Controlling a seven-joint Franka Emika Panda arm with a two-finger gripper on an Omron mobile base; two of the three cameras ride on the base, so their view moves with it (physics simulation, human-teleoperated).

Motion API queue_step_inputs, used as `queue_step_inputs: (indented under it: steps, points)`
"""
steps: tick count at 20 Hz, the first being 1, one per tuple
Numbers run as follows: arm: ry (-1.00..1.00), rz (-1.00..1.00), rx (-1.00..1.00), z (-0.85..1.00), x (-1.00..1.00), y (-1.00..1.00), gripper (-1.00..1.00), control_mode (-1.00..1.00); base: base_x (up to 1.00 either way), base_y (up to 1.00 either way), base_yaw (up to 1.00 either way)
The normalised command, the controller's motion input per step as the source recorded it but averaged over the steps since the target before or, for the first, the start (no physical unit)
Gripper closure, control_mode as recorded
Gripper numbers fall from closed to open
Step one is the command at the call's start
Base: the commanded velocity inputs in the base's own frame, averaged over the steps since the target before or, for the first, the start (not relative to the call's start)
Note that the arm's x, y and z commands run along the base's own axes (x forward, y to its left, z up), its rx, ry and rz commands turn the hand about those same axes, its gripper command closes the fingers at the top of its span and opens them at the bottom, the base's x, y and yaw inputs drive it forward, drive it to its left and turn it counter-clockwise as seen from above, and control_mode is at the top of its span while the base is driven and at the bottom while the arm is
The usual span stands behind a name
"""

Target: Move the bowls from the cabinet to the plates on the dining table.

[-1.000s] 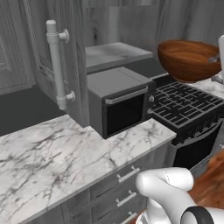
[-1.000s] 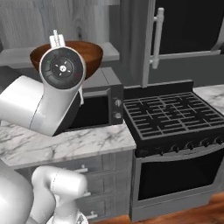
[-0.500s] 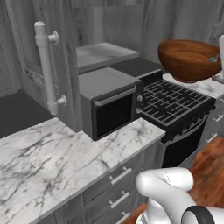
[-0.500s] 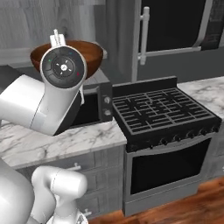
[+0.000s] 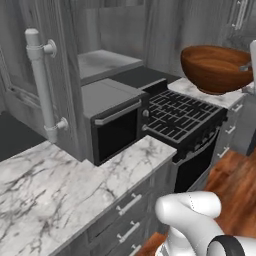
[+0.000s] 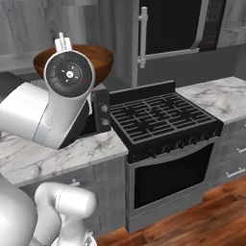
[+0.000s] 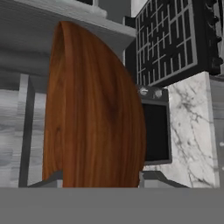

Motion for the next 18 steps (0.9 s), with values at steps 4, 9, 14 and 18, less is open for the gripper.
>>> queue_step_inputs:
  steps: [4, 9, 14, 18]
  points:
    - [0.00, 0.00, 0.00, 0.00, 0.00, 0.00, 1.00, 1.00, 0.00, 0.00, -0.25]
    - [0.00, 0.00, 0.00, 0.00, 0.00, 0.00, 1.00, 1.00, 0.00, 0.00, -0.25]
    - [0.00, 0.00, 0.00, 0.00, 0.00, 0.00, 1.00, 1.00, 0.00, 0.00, -0.25]
    - [0.00, 0.00, 0.00, 0.00, 0.00, 0.00, 1.00, 1.00, 0.00, 0.00, -0.25]
